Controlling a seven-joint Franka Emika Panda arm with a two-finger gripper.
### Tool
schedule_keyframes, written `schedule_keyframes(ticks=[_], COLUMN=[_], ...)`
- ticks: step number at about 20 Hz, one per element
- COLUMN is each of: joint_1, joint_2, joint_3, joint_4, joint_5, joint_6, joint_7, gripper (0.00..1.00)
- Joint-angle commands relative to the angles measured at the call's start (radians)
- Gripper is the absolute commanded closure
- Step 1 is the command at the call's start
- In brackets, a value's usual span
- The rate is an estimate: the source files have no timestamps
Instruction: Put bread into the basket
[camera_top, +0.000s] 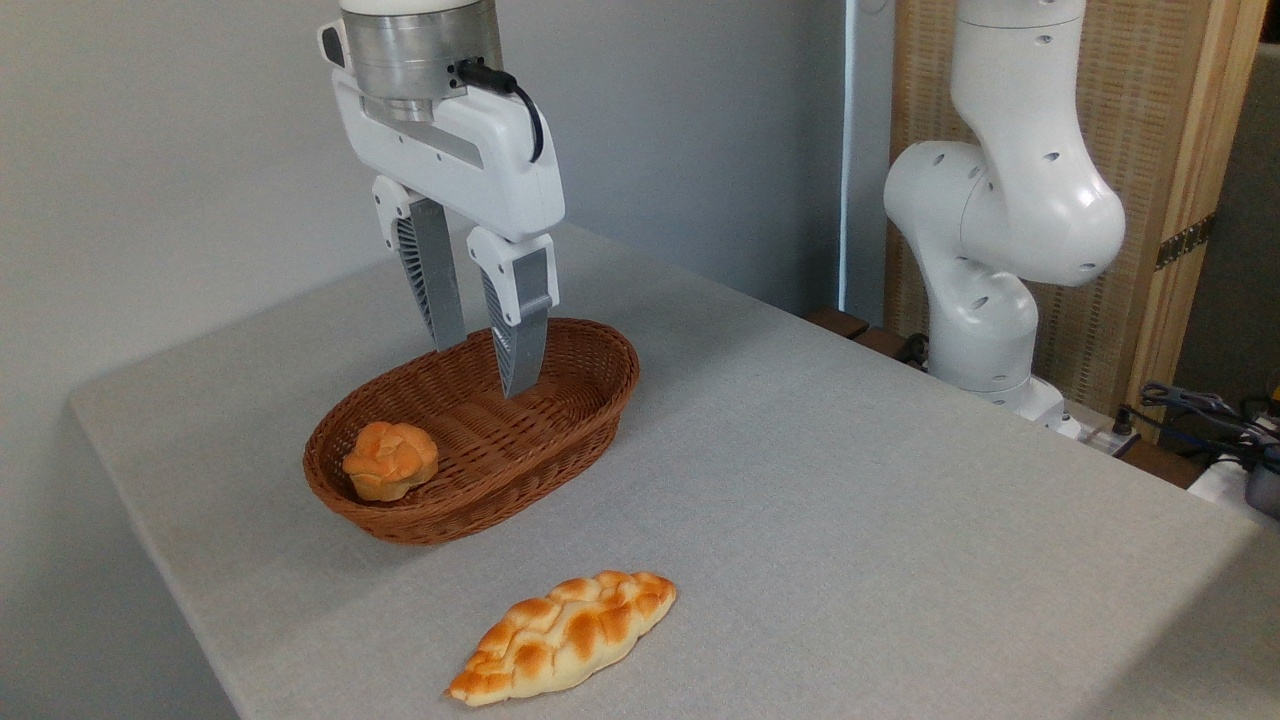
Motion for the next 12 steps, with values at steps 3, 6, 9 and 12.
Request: schedule_keyframes(ticks=[3,6,9,12], joint_1=[-0.002,0.0,-0.002,0.001], joint_2=[-0.005,-0.005,-0.006,-0.005], joint_3=[0.008,0.009,0.021,0.023], joint_4=[-0.004,-0.006,-0.012,-0.015], joint_5=[-0.006,-0.006,-0.006,-0.006], joint_6=[-0.017,-0.017,-0.013,-0.002], joint_7=[0.015,0.017,0.015,0.018], gripper=[0.0,0.0,0.0,0.0])
